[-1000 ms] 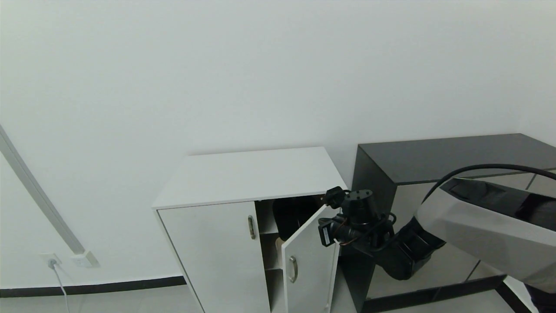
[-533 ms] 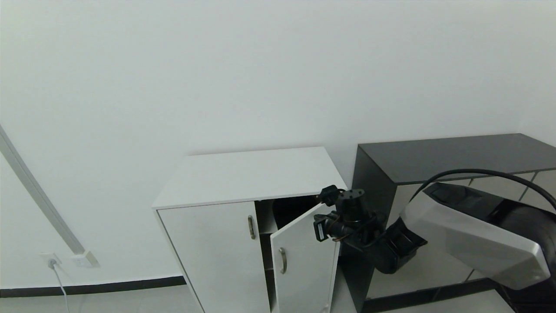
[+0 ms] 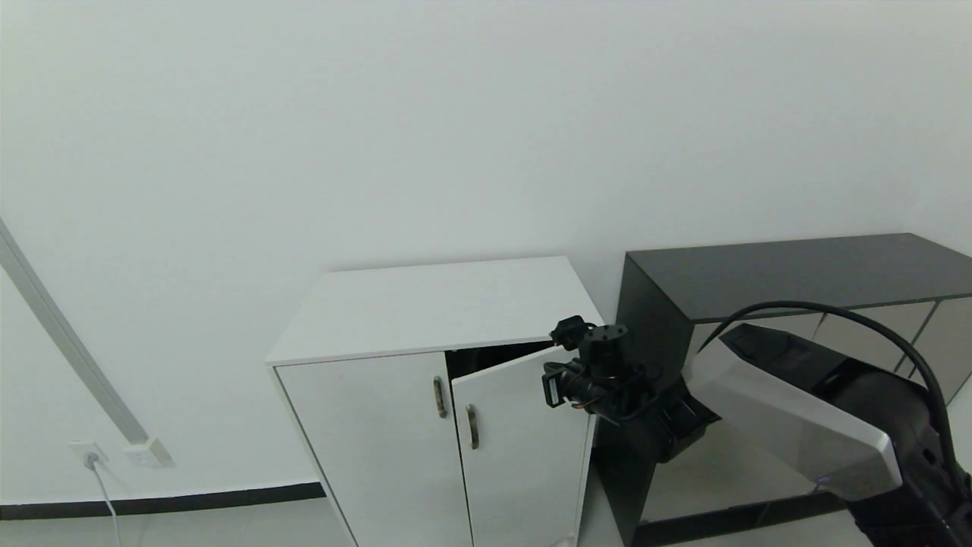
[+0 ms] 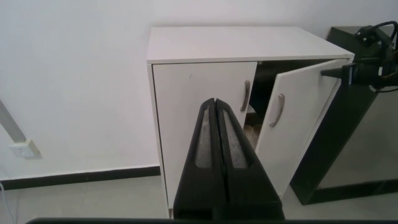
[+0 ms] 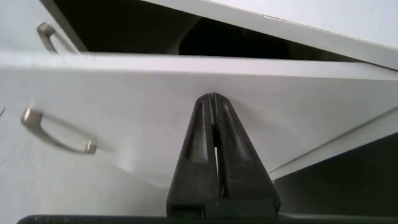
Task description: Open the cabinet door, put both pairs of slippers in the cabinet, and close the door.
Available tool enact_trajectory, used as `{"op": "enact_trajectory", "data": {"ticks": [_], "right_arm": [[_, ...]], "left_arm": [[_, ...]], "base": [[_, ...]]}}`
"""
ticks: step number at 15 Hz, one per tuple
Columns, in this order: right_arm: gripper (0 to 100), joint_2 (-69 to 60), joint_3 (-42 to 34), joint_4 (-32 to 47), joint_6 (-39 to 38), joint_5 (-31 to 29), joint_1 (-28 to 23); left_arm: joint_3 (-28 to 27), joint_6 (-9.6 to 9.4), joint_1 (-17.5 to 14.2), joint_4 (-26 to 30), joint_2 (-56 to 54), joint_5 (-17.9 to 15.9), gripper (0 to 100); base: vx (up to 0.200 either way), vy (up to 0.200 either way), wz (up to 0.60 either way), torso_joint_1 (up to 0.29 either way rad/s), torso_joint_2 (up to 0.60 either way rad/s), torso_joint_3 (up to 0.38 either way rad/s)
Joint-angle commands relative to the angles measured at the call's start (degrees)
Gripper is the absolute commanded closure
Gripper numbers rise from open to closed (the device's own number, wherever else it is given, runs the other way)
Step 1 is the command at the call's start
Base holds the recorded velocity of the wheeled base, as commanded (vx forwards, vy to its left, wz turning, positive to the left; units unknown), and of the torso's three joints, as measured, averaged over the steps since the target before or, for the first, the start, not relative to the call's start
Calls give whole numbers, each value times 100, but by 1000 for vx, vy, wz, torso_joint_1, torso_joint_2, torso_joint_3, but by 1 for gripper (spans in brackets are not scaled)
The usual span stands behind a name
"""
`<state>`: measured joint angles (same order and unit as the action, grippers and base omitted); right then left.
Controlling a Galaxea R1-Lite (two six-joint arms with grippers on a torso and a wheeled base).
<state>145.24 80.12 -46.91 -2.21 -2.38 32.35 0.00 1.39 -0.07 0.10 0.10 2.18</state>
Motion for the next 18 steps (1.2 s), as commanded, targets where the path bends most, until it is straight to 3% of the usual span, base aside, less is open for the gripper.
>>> {"op": "enact_trajectory", "data": {"ticks": [1,18], "right_arm": [[100,207,171,6,1,0,-1],[100,699,821,-29,1,-202,-124]], "left_arm": [[0,2,-1,-1,-1,2,100],[0,2,-1,-1,-1,2,100]], "base": [[0,0,0,0,0,0],[0,0,0,0,0,0]]}}
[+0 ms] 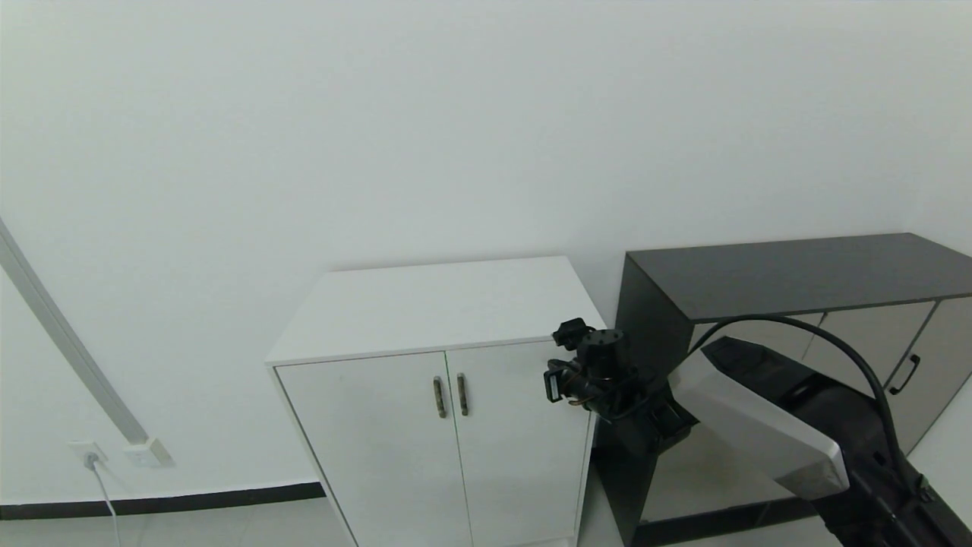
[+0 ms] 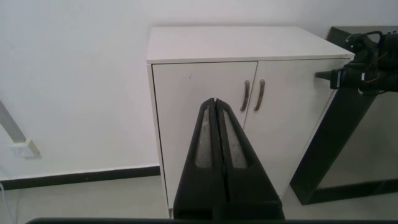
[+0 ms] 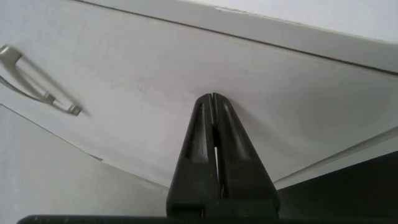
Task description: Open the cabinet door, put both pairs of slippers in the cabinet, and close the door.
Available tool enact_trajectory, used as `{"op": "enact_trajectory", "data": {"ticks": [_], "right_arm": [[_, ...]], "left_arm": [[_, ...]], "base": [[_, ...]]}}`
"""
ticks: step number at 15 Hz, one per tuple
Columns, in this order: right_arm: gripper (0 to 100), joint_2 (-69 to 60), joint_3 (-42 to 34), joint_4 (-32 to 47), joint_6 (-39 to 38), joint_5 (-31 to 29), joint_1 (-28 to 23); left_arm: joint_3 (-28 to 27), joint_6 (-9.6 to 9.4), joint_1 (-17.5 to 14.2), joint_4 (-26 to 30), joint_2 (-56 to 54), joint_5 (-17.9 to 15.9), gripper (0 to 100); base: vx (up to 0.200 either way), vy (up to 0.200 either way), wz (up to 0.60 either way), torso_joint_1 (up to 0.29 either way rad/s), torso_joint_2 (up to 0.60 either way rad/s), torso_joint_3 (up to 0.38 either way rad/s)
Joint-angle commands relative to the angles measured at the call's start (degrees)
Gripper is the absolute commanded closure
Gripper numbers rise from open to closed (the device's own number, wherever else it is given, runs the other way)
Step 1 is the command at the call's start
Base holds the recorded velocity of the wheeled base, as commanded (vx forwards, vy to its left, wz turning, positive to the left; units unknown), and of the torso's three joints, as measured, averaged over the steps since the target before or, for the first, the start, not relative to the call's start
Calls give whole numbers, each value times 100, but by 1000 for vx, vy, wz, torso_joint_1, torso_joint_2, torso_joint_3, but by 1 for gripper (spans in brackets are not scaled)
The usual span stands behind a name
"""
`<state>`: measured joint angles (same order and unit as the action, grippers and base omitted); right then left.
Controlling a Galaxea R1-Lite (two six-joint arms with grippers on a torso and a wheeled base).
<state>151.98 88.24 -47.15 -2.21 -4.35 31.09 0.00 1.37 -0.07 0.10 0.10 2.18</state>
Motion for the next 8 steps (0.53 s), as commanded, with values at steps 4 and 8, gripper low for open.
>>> {"op": "enact_trajectory", "data": {"ticks": [4,8], "right_arm": [[100,16,1,-13,1,-4,3],[100,-336,-544,-338,-17,-48,-6]], "left_arm": [[0,4,-1,-1,-1,2,100],[0,4,-1,-1,-1,2,100]], "base": [[0,0,0,0,0,0],[0,0,0,0,0,0]]}}
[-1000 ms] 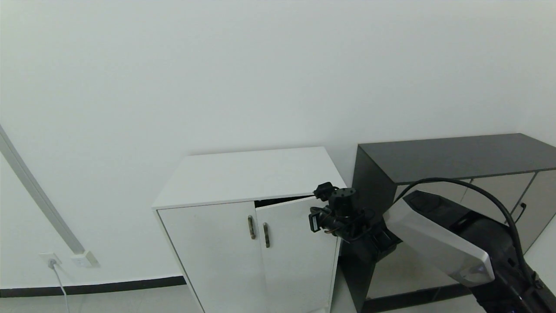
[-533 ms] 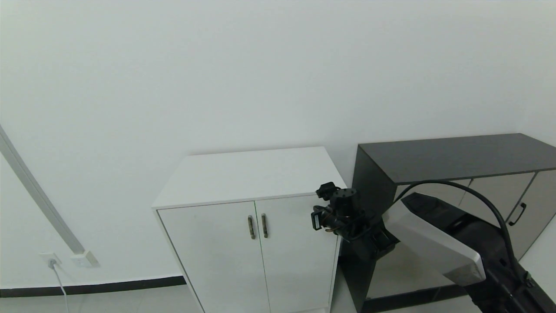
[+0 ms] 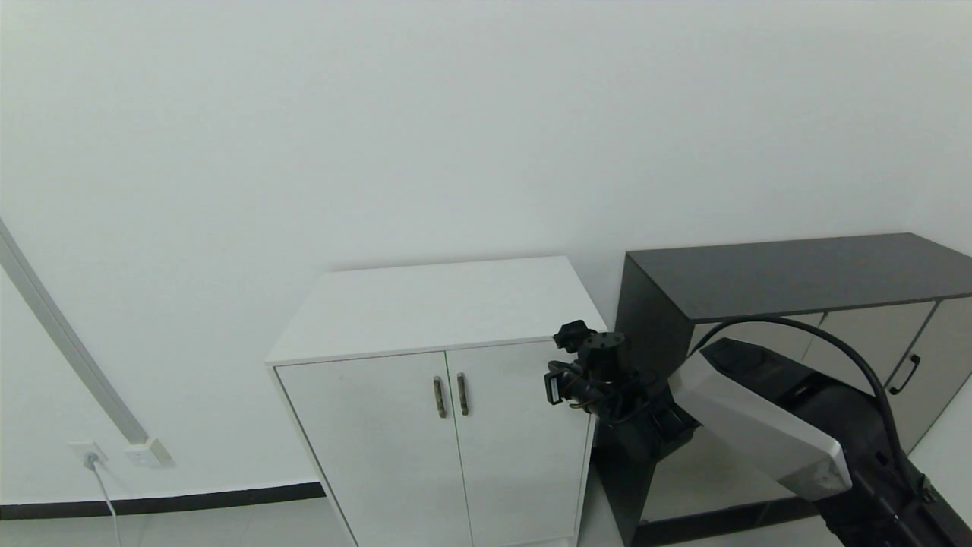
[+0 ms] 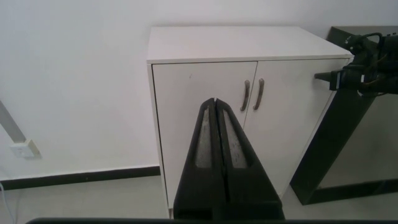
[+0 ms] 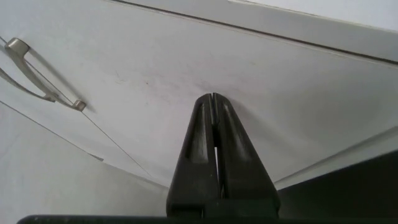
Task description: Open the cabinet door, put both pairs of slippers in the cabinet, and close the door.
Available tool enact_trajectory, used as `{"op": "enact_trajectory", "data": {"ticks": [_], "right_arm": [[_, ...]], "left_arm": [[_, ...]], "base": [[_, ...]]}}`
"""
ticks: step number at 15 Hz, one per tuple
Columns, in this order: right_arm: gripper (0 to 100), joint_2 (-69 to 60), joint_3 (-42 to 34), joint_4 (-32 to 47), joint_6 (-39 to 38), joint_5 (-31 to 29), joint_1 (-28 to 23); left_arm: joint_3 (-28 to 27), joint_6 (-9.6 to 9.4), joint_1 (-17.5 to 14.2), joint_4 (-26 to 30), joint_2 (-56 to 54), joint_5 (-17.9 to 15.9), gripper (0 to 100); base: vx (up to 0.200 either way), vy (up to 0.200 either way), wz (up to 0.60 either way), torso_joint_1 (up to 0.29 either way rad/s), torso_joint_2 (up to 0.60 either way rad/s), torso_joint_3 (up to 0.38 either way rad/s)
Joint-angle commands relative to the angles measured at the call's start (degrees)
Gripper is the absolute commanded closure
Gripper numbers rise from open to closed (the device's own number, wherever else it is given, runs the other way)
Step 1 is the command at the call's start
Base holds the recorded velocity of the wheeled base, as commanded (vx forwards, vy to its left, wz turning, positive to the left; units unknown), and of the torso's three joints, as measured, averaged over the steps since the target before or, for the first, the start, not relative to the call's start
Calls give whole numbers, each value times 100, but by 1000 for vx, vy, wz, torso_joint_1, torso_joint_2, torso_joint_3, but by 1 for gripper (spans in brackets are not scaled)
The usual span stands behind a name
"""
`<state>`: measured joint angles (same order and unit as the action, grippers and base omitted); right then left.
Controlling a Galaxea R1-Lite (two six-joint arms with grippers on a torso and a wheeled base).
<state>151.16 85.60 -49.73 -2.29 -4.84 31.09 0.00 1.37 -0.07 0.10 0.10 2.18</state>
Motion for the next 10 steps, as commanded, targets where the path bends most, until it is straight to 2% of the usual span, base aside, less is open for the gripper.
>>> {"op": "enact_trajectory", "data": {"ticks": [1,4,6,8,10], "right_arm": [[100,-491,-632,-231,-61,1,-15],[100,-1142,-1599,-521,-272,-8,-15],[100,-1818,-2540,-846,-307,-61,-182],[100,-2425,-3357,-1030,-307,-448,-419],[100,-3110,-4271,-1303,-307,-571,-718]], "left_arm": [[0,4,-1,-1,-1,2,100],[0,4,-1,-1,-1,2,100],[0,4,-1,-1,-1,2,100],[0,4,-1,-1,-1,2,100],[0,-13,-1,-1,-1,-7,100]], "base": [[0,0,0,0,0,0],[0,0,0,0,0,0],[0,0,0,0,0,0],[0,0,0,0,0,0],[0,0,0,0,0,0]]}}
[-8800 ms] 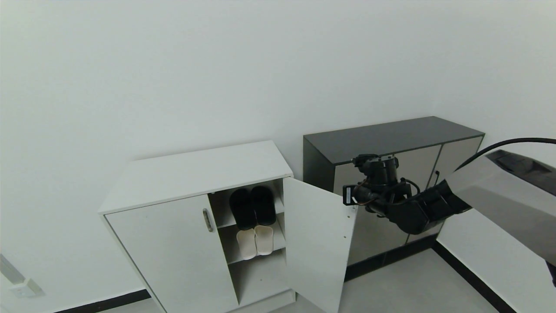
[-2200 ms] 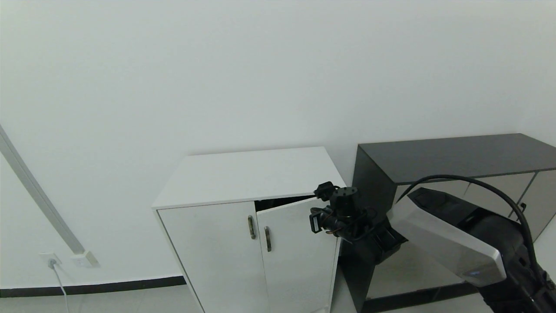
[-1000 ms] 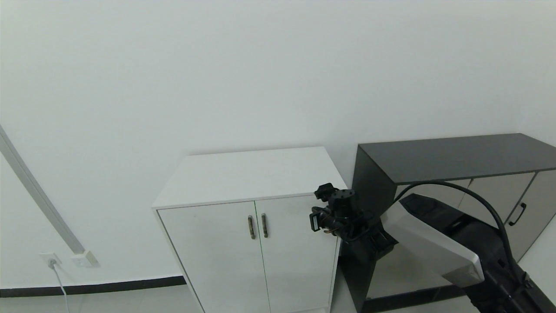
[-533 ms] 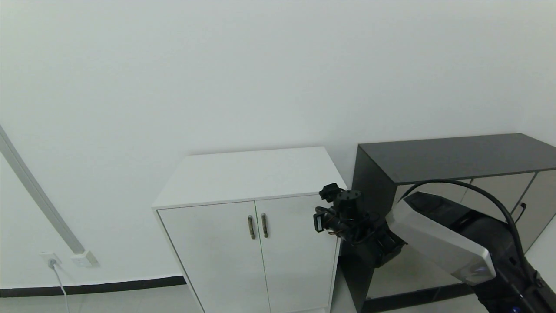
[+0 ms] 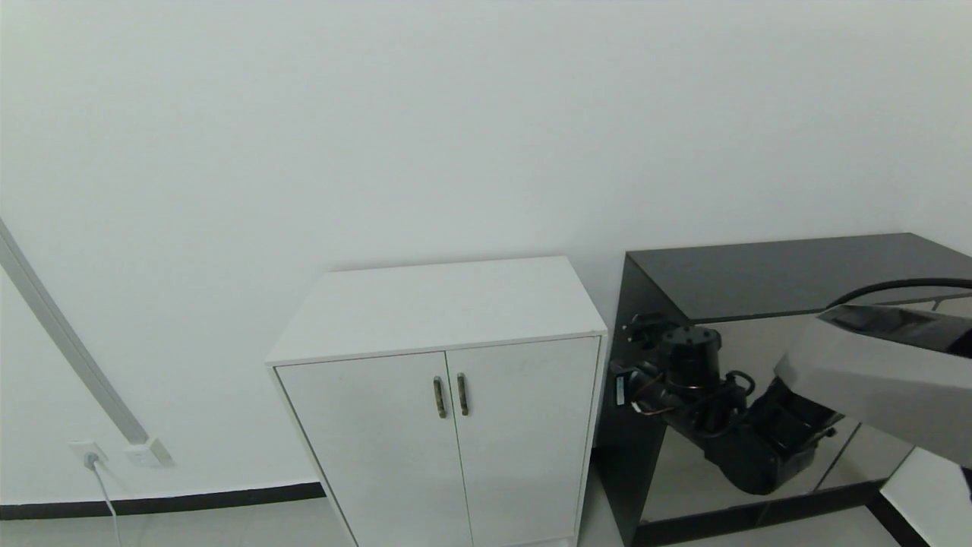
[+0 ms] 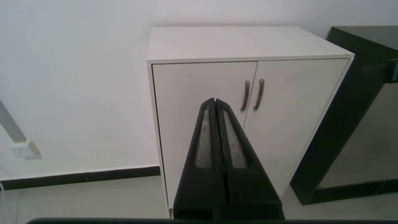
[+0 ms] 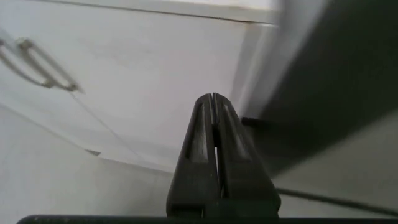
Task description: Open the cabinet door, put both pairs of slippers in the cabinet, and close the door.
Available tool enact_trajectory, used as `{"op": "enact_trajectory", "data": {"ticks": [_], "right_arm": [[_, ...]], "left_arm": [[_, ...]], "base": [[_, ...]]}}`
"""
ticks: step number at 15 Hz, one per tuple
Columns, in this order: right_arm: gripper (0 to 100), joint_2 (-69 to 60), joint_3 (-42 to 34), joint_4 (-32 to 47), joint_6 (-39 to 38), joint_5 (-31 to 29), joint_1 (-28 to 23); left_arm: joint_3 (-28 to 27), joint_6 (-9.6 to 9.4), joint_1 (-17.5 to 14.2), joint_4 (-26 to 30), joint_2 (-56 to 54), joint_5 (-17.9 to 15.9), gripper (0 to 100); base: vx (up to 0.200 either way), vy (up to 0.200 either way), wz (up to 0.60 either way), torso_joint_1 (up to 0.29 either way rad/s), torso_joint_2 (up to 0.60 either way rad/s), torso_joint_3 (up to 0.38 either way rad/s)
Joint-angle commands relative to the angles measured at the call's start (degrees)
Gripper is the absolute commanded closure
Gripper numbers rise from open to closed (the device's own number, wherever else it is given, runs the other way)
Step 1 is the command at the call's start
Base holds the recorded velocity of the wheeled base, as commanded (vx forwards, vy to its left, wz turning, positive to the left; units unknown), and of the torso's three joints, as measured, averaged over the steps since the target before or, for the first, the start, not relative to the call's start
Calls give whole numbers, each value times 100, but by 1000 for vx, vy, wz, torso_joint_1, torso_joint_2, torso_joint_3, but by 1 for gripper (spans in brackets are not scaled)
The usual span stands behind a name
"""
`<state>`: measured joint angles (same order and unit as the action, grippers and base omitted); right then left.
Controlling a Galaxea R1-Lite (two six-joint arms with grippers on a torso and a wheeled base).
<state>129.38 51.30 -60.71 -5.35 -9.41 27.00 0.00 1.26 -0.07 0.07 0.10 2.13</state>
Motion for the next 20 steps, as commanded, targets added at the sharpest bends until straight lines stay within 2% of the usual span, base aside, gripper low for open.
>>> {"op": "enact_trajectory", "data": {"ticks": [1,4,9,12,20], "right_arm": [[100,-1231,-1245,-310,17,-122,-441],[100,-2110,-2221,-459,43,-184,-855],[100,-2936,-3196,-503,43,-254,-1909],[100,-3437,-3776,-521,43,-500,-2313],[100,-5203,-5130,-495,175,-439,-2401]], "left_arm": [[0,-11,-1,1,-1,-2,100],[0,-11,-1,1,-1,-2,100],[0,-3,-1,1,-1,-2,100],[0,-3,-1,1,-1,-2,100],[0,-11,-1,1,-1,-29,100]], "base": [[0,0,0,0,0,0],[0,0,0,0,0,0],[0,0,0,0,0,0],[0,0,0,0,0,0],[0,0,0,0,0,0]]}}
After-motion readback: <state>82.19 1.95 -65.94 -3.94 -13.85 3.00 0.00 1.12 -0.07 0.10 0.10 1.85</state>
